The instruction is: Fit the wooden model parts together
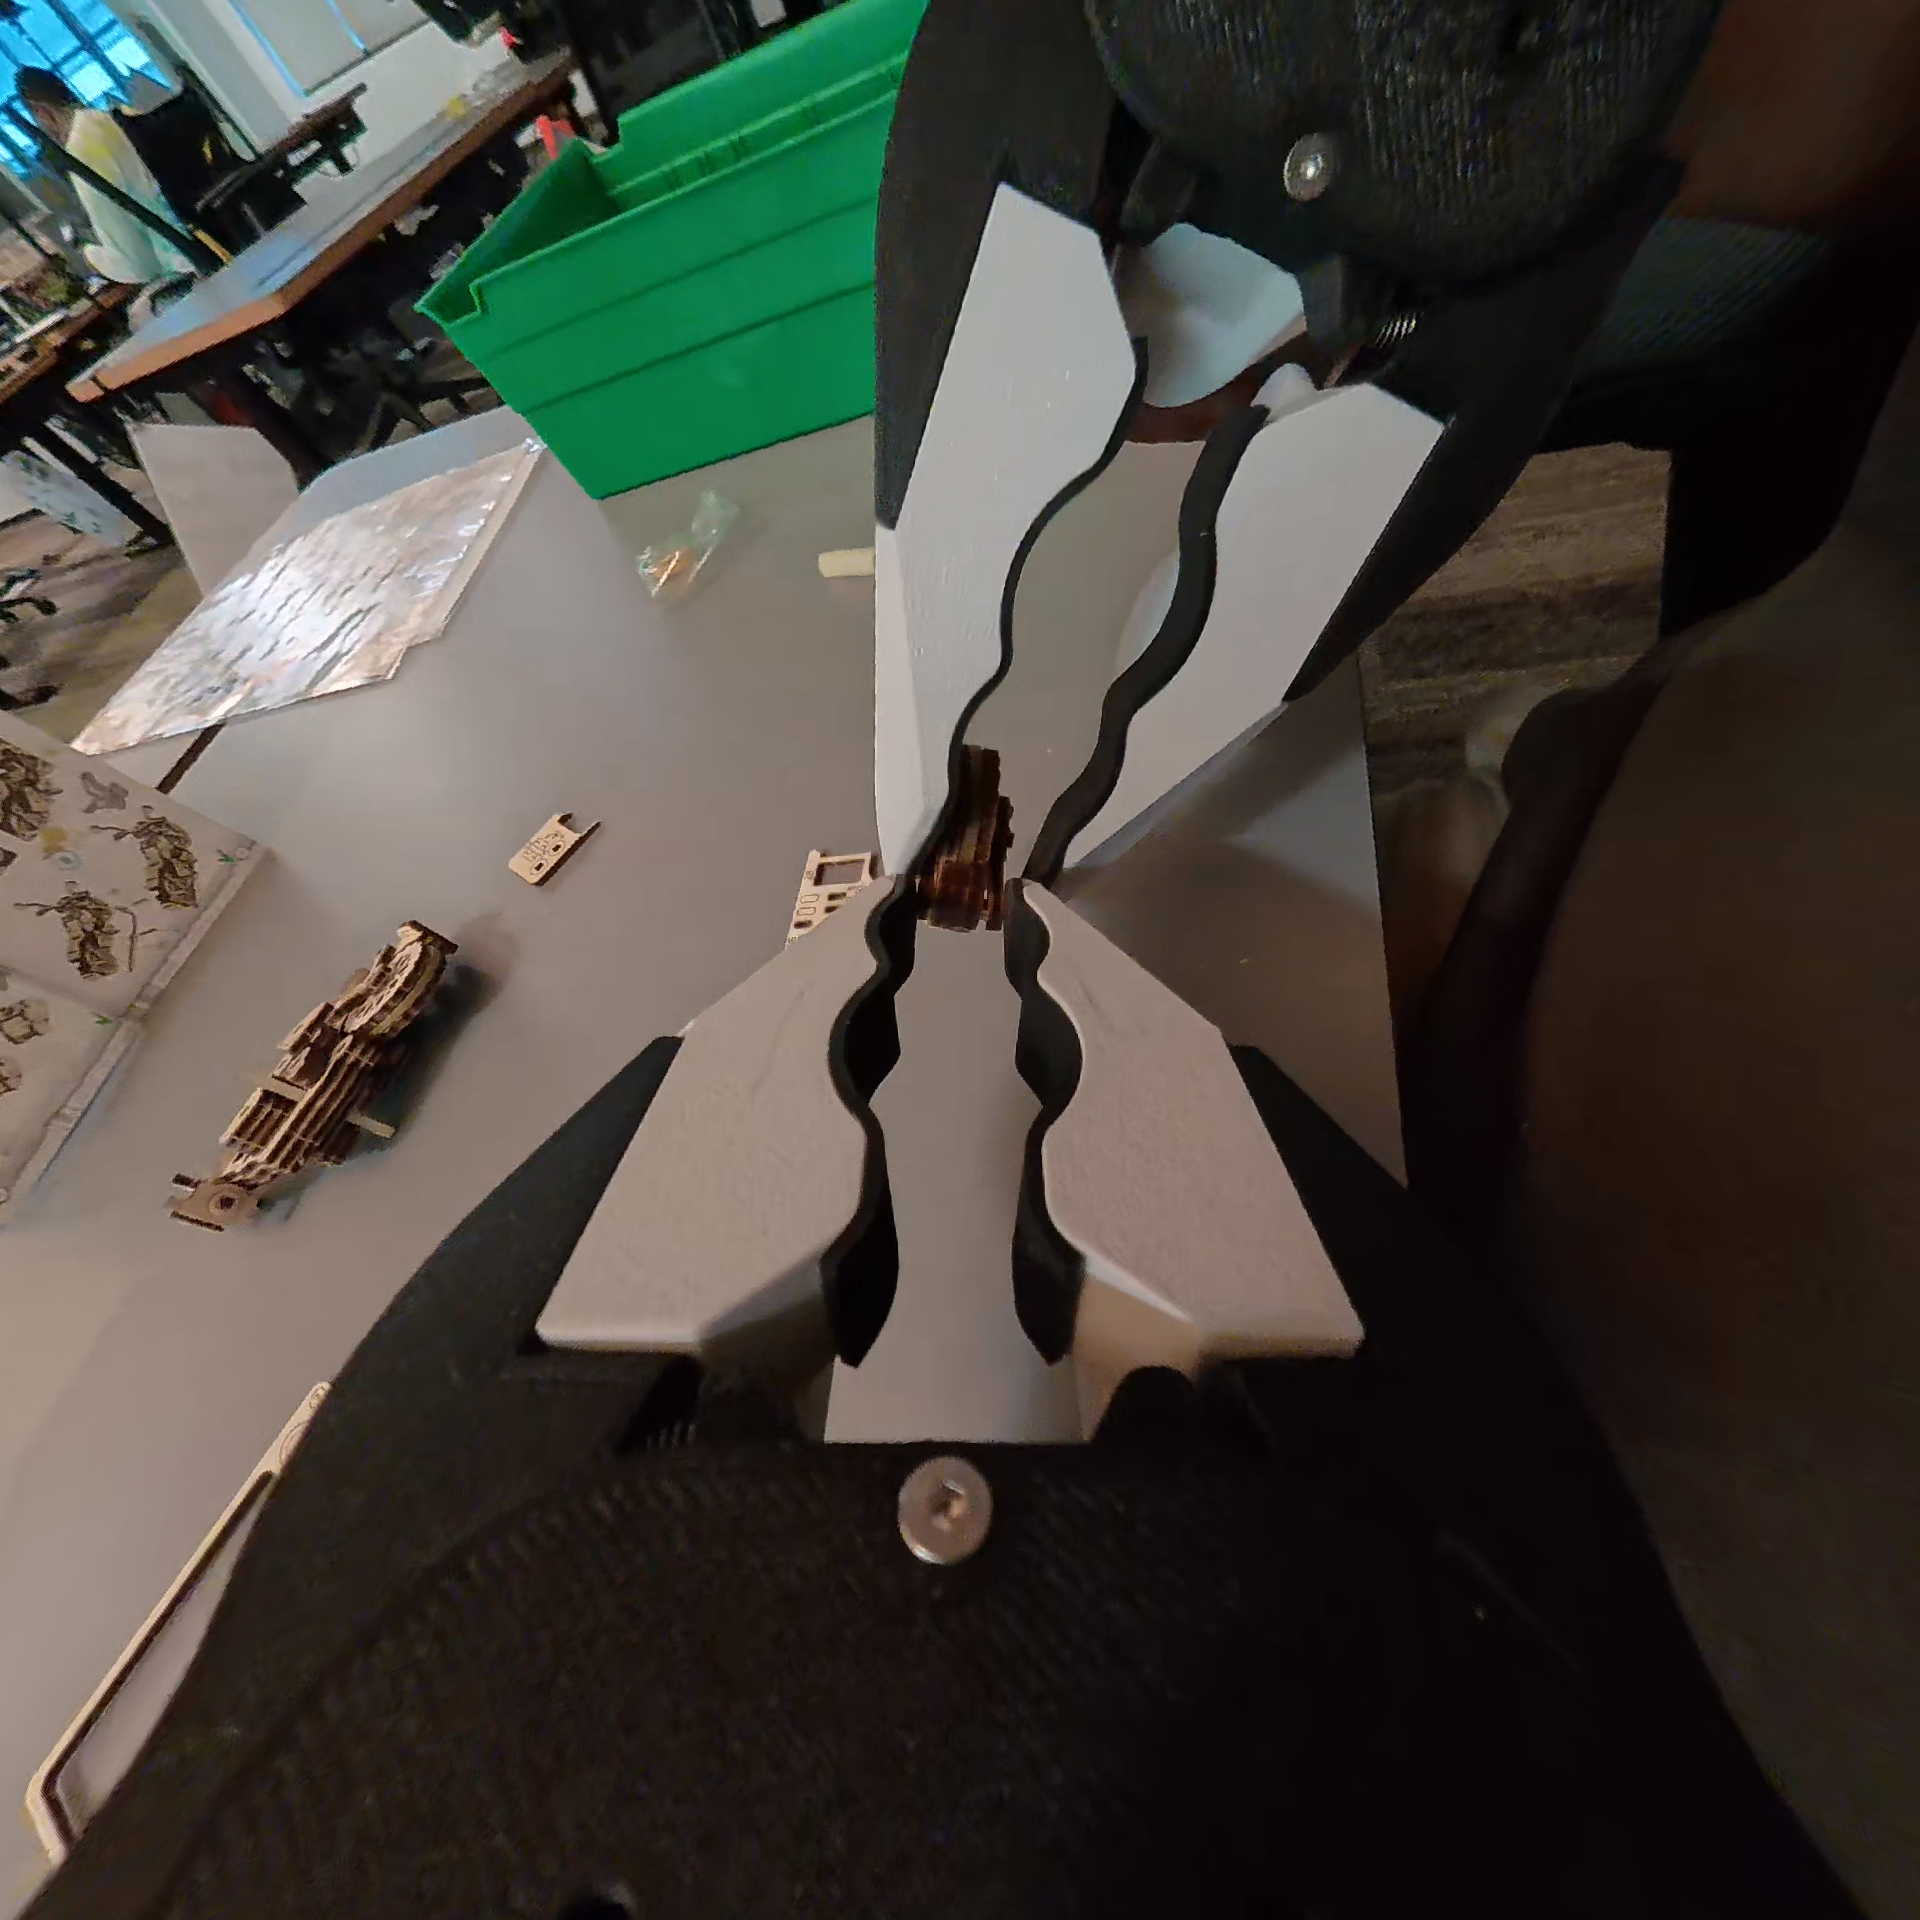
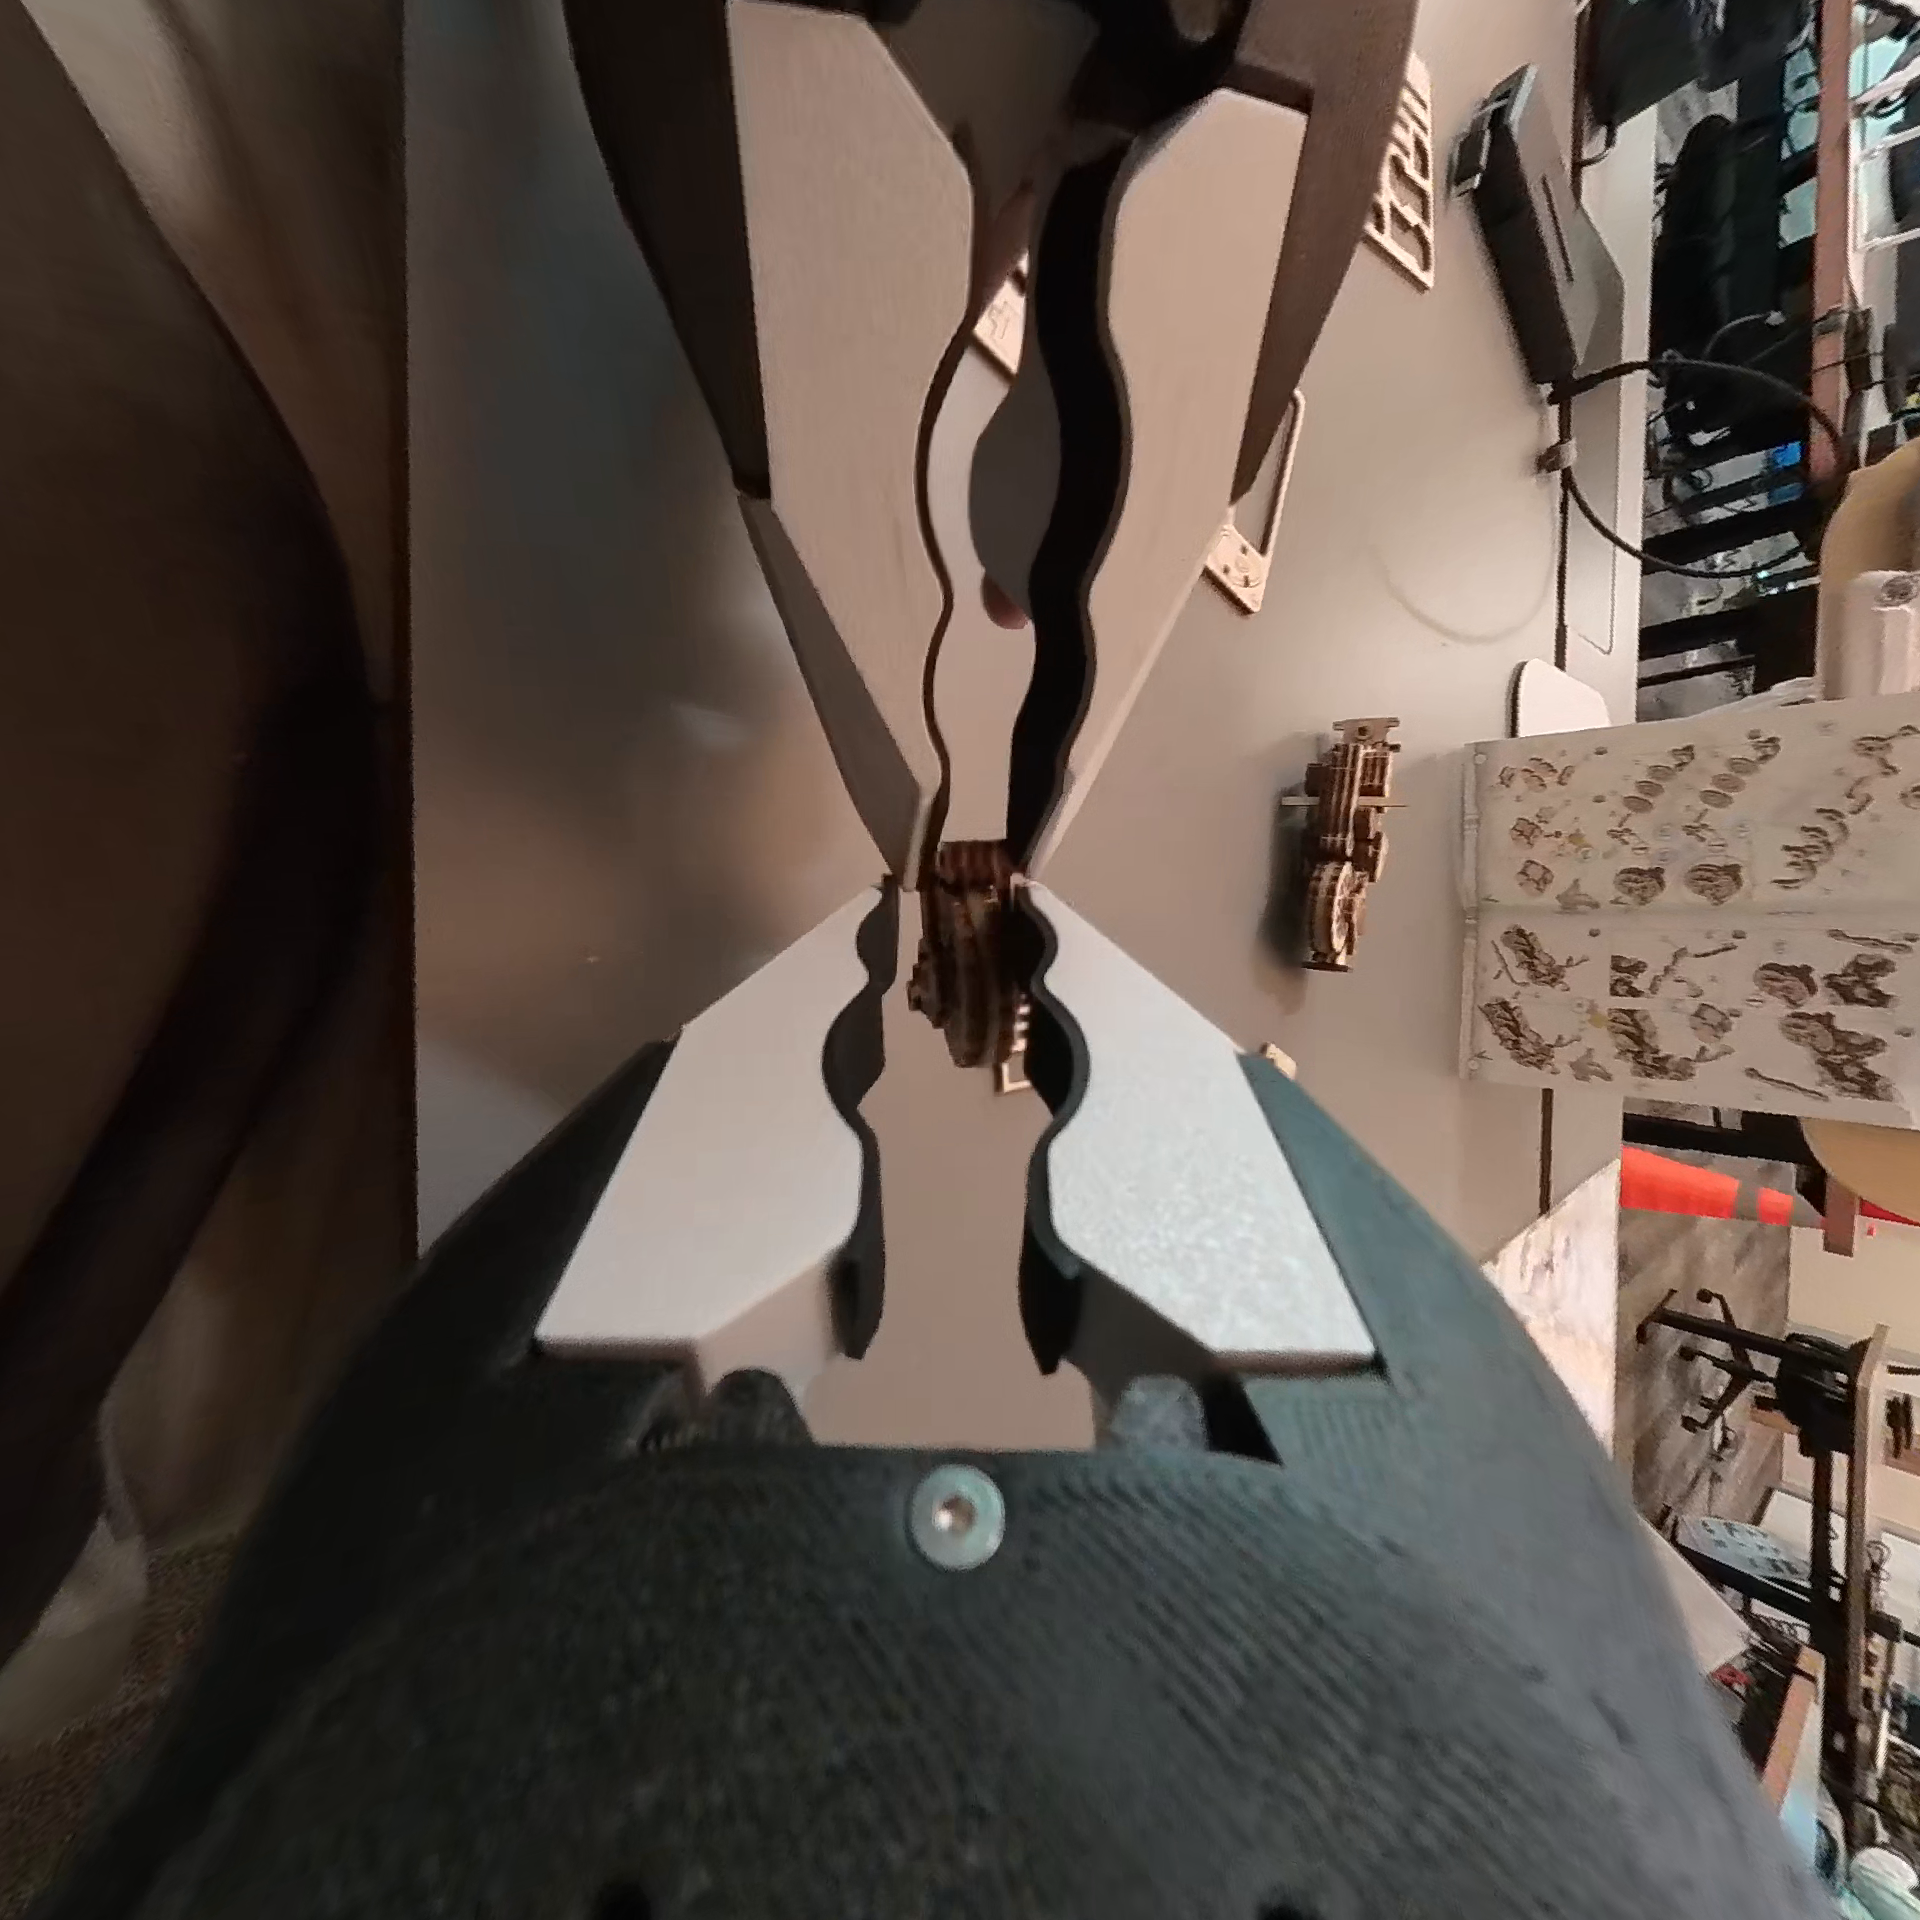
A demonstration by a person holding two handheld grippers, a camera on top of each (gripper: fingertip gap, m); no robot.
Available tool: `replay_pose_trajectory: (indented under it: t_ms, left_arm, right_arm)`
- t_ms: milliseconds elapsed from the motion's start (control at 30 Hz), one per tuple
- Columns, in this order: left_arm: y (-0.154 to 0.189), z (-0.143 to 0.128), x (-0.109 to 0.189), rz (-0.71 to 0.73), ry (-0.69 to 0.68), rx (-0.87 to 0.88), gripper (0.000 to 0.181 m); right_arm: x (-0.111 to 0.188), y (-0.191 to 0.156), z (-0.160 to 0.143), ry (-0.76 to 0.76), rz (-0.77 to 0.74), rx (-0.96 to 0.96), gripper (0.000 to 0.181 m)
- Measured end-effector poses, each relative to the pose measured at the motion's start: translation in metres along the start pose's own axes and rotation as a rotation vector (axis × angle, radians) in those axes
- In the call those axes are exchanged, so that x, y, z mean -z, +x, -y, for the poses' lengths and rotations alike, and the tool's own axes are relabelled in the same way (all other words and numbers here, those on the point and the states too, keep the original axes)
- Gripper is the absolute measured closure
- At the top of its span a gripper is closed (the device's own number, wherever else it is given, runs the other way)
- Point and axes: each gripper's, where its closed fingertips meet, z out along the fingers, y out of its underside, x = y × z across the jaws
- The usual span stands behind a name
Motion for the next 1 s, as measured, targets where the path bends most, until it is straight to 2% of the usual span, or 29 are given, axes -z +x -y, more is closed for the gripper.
replay_pose_trajectory:
  t_ms: [167, 300, 433, 633, 1000]
  left_arm:
    - [0.0, 0.003, 0.001, -0.024, 0.037, 0.072, 0.166]
    - [-0.007, 0.014, 0.009, -0.09, 0.137, 0.242, 0.159]
    - [-0.005, 0.024, 0.018, -0.207, 0.234, 0.356, 0.161]
    - [-0.008, 0.03, 0.026, -0.249, 0.294, 0.399, 0.167]
    - [-0.002, 0.039, 0.034, -0.335, 0.354, 0.461, 0.164]
  right_arm:
    - [0.001, 0.004, -0.001, 0.032, 0.004, -0.041, 0.165]
    - [0.011, 0.011, 0.009, 0.165, 0.049, -0.18, 0.165]
    - [0.018, 0.016, 0.012, 0.269, 0.094, -0.288, 0.167]
    - [0.027, 0.015, 0.022, 0.407, 0.181, -0.389, 0.166]
    - [0.036, 0.015, 0.033, 0.523, 0.259, -0.468, 0.167]
